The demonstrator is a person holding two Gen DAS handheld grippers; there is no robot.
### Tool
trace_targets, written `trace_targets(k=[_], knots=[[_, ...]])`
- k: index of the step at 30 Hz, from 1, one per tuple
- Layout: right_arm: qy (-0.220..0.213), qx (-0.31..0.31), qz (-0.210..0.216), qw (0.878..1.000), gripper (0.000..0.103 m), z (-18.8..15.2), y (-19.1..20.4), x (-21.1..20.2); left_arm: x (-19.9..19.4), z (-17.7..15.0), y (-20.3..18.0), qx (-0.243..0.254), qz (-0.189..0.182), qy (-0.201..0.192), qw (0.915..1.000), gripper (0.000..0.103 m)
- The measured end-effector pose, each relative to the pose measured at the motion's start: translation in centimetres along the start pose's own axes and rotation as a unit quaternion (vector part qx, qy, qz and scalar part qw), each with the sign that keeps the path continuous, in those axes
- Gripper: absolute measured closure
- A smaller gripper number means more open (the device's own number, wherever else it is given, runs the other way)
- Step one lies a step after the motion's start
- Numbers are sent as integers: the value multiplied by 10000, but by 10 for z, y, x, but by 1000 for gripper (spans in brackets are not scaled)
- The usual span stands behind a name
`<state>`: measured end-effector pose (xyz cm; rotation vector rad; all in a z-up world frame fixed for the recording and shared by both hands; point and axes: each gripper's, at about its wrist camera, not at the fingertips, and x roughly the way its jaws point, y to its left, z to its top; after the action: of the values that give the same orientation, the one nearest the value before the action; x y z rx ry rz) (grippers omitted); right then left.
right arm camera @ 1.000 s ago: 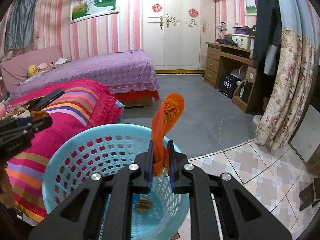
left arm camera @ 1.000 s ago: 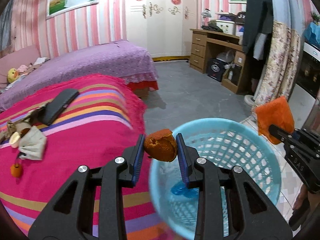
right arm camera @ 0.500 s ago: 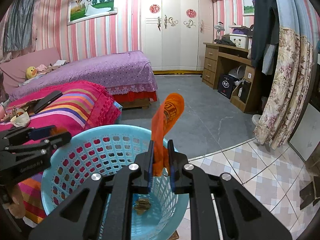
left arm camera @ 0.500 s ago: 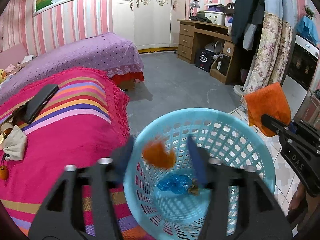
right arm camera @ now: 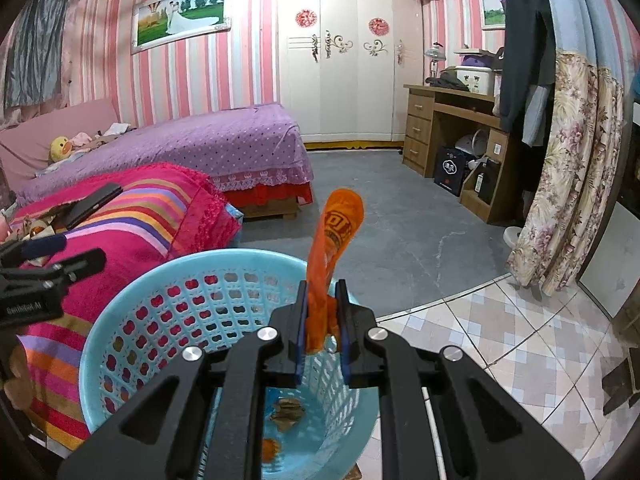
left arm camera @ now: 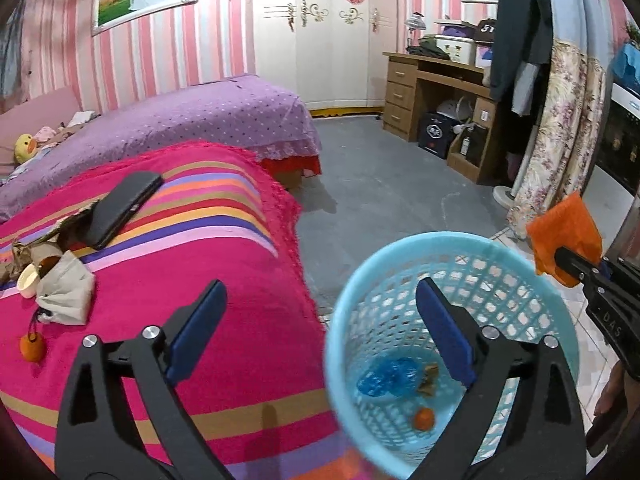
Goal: Collect trash
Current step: 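Carry peel and balloon over the basket and open both tools to drop them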
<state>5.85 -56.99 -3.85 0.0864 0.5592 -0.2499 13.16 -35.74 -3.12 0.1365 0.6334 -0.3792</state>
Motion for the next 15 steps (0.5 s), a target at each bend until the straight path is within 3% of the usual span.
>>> trace_targets(k=[4,6,8,12,14,15], knots=[[88,-63,-38,9999,89,-2,5,7,2,-1,9,-58,84,35,9999,9],[153,-85,-51,9998,82,-3,8,10,1,-2,14,-128,88,49,9999,9],[183,-94,-93,9997,49,-3,10,11,-1,-4,20,-164,122,34,9998,9],[179,-127,-216,9995,32,0,15,11,-5,-3,25,-148,232,-41,9996,9],[109,-134,-348,9992,15,2,19,8,-7,-2,30,-146,263,-56,9995,9],[87,-141,-376,9992,12,3,20,8,-10,-2,35,-158,288,-70,9994,8]])
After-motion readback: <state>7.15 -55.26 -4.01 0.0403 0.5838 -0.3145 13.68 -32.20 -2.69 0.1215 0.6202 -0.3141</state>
